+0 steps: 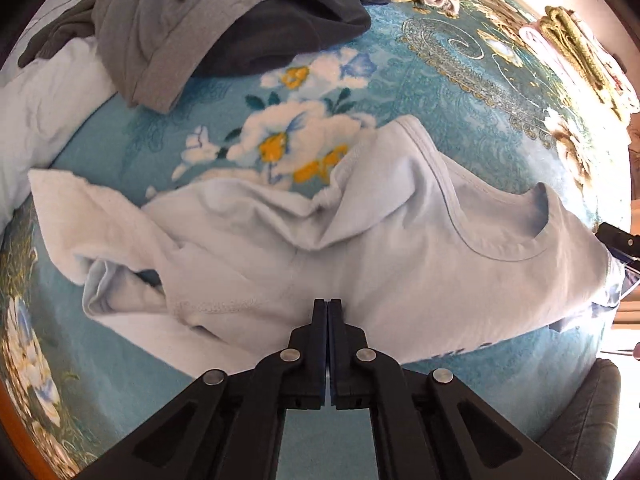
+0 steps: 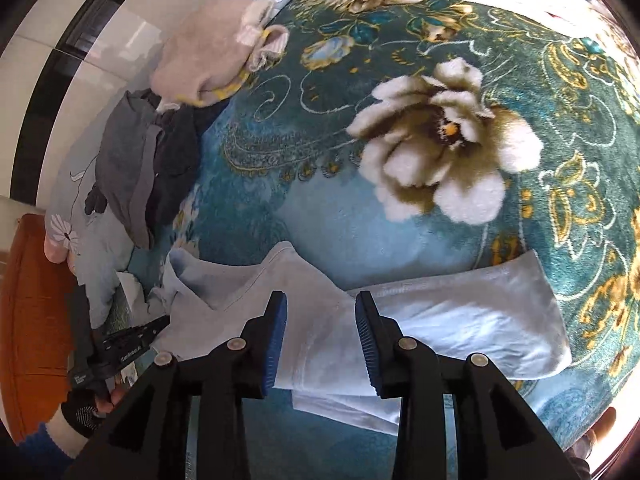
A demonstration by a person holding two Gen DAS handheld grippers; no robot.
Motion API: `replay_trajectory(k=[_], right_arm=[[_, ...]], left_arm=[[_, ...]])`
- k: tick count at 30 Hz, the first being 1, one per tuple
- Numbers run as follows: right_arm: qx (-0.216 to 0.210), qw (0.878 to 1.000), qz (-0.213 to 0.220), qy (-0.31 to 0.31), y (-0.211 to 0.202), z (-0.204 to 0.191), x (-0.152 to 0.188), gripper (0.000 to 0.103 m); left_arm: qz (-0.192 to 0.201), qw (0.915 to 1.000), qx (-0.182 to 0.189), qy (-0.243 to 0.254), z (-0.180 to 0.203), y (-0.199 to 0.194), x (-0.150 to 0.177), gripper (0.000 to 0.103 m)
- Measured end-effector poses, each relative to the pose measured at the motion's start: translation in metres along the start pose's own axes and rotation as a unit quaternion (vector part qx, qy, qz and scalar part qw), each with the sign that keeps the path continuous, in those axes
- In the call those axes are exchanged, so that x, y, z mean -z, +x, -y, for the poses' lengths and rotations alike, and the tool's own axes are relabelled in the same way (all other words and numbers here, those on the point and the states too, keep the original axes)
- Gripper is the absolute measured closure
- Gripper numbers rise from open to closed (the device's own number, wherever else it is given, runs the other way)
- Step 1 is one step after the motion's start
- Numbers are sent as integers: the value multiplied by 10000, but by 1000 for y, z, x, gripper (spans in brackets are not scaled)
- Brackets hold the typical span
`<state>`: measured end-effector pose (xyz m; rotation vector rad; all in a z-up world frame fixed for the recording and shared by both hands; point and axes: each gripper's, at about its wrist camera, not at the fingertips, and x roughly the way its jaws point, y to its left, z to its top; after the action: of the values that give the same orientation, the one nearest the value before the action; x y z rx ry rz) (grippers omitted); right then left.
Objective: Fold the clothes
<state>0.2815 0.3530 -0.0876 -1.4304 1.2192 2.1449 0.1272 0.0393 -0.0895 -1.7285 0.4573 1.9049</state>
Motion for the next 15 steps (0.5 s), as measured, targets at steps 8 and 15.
replay_trajectory(k=[8,15], right_arm=[[-419,9911,-943,-838,20,-23,56,65],[-767,9917,-913,-482,7,3,72,65]], left_arm=[[610,9972,82,-429,-25,-33,-54,100],[406,9952,-751,483,-12,25,-140,46]])
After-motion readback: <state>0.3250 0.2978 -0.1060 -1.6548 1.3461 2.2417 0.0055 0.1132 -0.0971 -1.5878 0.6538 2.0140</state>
